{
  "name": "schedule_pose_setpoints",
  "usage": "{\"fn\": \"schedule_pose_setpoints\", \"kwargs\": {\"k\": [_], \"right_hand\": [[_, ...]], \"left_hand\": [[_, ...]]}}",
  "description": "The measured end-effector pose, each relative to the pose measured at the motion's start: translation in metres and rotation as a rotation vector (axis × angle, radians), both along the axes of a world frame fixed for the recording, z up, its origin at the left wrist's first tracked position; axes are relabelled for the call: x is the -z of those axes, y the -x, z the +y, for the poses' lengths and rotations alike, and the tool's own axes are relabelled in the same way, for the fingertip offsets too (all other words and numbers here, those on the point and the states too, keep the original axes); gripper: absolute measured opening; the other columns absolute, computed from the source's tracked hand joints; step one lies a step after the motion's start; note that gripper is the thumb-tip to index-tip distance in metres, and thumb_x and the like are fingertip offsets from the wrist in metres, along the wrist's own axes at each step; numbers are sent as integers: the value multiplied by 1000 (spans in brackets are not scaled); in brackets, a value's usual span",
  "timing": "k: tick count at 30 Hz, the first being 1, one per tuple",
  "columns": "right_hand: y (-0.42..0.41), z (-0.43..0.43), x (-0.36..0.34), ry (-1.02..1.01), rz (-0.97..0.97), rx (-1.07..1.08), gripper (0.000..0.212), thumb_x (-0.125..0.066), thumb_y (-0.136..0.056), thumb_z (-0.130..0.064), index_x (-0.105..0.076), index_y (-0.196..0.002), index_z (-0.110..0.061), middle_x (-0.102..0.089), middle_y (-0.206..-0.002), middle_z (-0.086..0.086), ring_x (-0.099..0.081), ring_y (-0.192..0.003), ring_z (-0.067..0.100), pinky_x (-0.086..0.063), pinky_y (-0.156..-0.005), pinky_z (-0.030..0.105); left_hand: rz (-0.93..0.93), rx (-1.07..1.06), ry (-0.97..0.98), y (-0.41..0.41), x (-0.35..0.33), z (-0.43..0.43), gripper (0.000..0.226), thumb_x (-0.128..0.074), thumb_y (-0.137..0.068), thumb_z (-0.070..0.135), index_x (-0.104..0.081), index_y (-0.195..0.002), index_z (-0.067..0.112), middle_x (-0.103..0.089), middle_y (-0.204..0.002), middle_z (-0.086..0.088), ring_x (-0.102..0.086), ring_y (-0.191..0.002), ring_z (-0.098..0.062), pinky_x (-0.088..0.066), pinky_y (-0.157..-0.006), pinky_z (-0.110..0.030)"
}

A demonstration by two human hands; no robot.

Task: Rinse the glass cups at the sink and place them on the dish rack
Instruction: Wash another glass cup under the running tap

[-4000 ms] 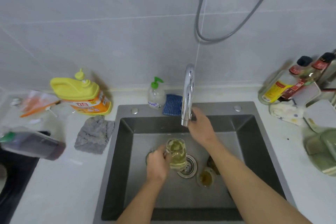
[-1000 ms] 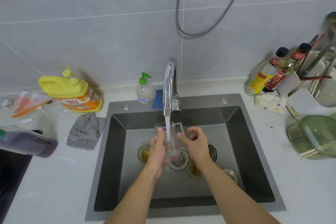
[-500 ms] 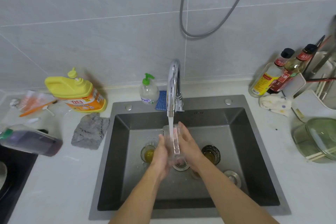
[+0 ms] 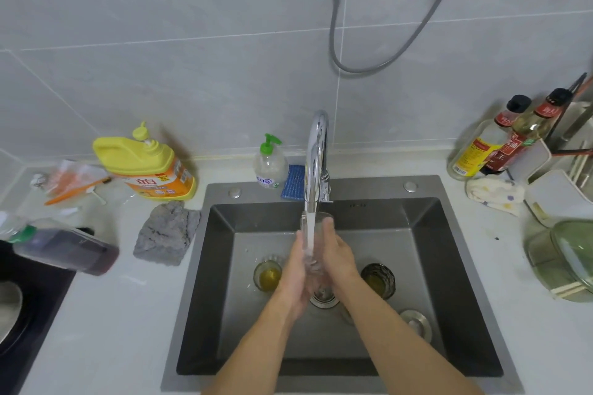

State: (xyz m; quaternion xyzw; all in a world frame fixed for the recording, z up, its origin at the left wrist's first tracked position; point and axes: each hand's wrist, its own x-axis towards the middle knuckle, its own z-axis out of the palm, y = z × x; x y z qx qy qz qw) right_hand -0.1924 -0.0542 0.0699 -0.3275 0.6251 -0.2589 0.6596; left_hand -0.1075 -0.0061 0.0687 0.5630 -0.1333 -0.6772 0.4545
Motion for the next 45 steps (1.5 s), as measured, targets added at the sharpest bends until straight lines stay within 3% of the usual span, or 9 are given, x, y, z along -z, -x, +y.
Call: {"fn": "schedule_pose_setpoints", "kwargs": {"k": [6,8,12,17,26,32,37,41,45], "right_hand": [[-6,17,2,319,306,-171,57,-20,-109,-53,-24,-162,-31,-28,-167,3,-31,-154,27,-30,-123,48],[-6,24,4,410,352,-272,53,-20,-109,-52,-14,-162,-47,-3,-174,-6,-10,-160,21,-17,-129,48],[7,29,10,520,330,-398,56,-21,-100,-70,-18,-154,-59,11,-172,-16,-3,-160,19,-16,-129,49],[12,24,5,597,282,-440,41,-42,-98,-67,-51,-138,-62,8,-168,-32,-22,-157,14,-31,-125,50],[37,23,5,324,-138,-353,99,-78,-85,2,-24,-155,-44,-43,-148,-29,-52,-126,-16,-49,-102,17],[33,7,3,61,-276,-135,100,-93,-71,-37,-35,-152,-46,-60,-144,-2,-63,-127,24,-43,-114,58],[18,6,-8,134,-84,109,38,-84,-83,-35,-64,-113,-24,-73,-111,5,-75,-95,26,-62,-87,47],[23,15,-8,340,248,-63,72,-51,-83,-79,-71,-84,-10,-75,-77,1,-70,-68,11,-60,-71,35],[43,6,-1,257,192,-358,80,-45,-87,-79,-77,-92,-6,-78,-82,7,-78,-72,16,-65,-78,42]], "left_hand": [[-26,-61,-44,8,-2,-14,62,-32,-105,64,-70,-131,23,-76,-126,-6,-70,-119,-19,-51,-108,-39],[50,-90,-68,13,-10,-18,50,-30,-110,50,-65,-128,19,-76,-118,-3,-68,-109,-14,-53,-92,-24],[92,-106,-109,7,-5,-22,57,-33,-110,53,-71,-123,12,-82,-92,-4,-72,-101,-20,-53,-85,-33],[156,-247,-115,10,-4,-16,57,-44,-102,64,-77,-119,20,-77,-107,-13,-72,-107,-24,-54,-94,-39],[152,-170,0,-18,-5,-8,65,-48,-97,67,-72,-132,17,-72,-127,-23,-73,-108,-38,-54,-100,-50],[197,-2,-25,-28,2,11,73,-43,-98,71,-70,-133,14,-71,-126,-22,-70,-89,-32,-59,-74,-42],[113,-61,-125,-16,3,6,79,-22,-106,67,-69,-132,8,-80,-105,-15,-74,-74,-24,-54,-52,-28],[15,-163,-141,-11,7,-2,74,-18,-109,61,-66,-132,10,-82,-93,-13,-77,-90,-23,-57,-86,-38],[-15,-228,-138,-23,10,-3,66,-32,-106,63,-62,-131,10,-81,-95,-16,-71,-70,-22,-49,-58,-29]]}}
